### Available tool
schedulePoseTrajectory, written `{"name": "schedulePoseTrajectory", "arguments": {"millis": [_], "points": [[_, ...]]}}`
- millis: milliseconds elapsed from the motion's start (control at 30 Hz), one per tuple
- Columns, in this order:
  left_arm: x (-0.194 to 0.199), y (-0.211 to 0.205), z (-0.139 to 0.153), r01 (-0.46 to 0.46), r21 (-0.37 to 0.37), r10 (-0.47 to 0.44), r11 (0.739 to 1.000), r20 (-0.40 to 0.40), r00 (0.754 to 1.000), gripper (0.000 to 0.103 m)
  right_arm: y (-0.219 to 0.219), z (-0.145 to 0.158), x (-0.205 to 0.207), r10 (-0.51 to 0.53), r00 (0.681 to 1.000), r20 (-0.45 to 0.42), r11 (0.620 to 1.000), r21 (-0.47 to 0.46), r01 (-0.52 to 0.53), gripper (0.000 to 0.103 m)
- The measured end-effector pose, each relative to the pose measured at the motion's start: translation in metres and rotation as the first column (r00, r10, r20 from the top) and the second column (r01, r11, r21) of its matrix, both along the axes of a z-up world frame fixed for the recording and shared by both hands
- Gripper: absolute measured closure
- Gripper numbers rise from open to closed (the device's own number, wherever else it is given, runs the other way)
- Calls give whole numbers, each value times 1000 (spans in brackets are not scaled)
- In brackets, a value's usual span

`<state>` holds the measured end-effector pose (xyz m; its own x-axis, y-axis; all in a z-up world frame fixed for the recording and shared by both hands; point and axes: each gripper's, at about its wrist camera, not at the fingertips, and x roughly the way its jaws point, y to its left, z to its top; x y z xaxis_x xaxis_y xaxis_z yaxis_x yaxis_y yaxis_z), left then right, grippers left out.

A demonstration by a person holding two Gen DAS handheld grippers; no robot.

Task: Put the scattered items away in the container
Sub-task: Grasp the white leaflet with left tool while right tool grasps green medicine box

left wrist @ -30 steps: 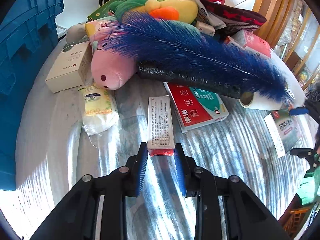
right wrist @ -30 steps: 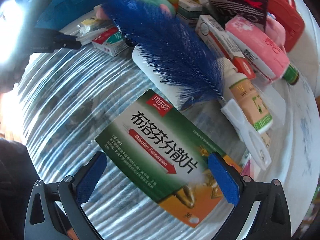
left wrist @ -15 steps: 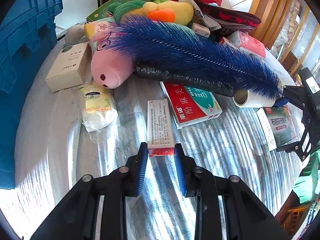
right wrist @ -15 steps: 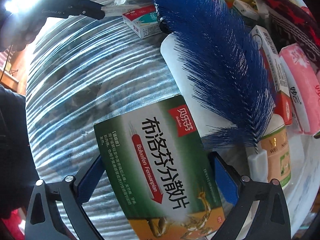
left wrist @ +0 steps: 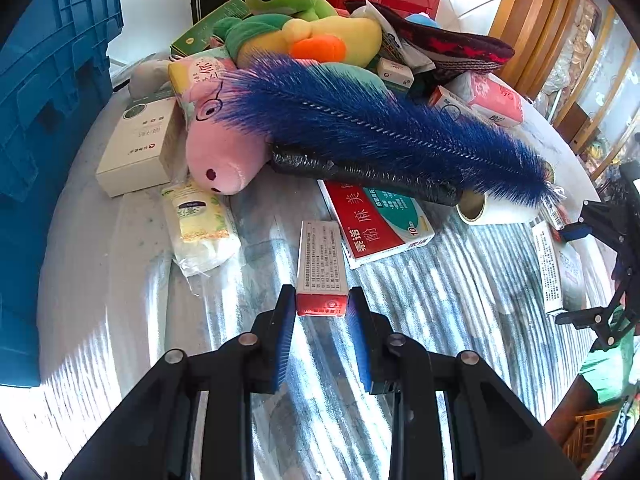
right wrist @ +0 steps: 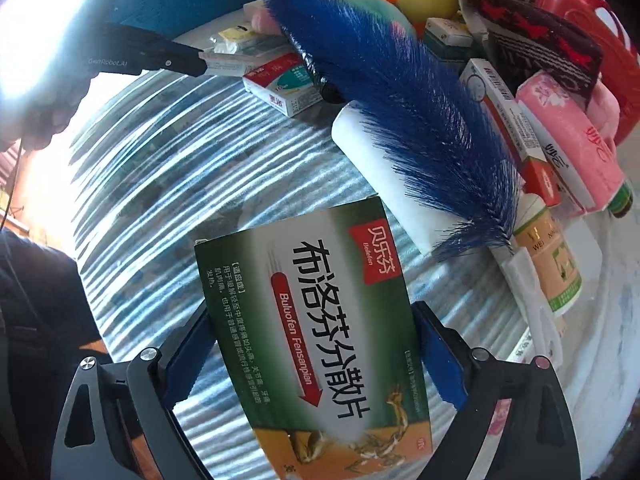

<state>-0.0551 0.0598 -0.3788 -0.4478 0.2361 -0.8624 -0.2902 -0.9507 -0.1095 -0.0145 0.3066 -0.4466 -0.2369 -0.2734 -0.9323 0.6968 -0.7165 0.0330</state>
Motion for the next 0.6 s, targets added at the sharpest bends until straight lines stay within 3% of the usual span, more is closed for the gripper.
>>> {"name": "schedulePoseTrajectory", "arguments": {"millis": [233,600], "points": [[0,-4,14,-3,15,3,1000,-20,1000,77,-15,24,8,-110,993,-46,993,-53,107,10],[0,-10,34,6,23,-5,1000,-42,999,77,0,61,11,-280,957,-77,956,-117,270,10]]}}
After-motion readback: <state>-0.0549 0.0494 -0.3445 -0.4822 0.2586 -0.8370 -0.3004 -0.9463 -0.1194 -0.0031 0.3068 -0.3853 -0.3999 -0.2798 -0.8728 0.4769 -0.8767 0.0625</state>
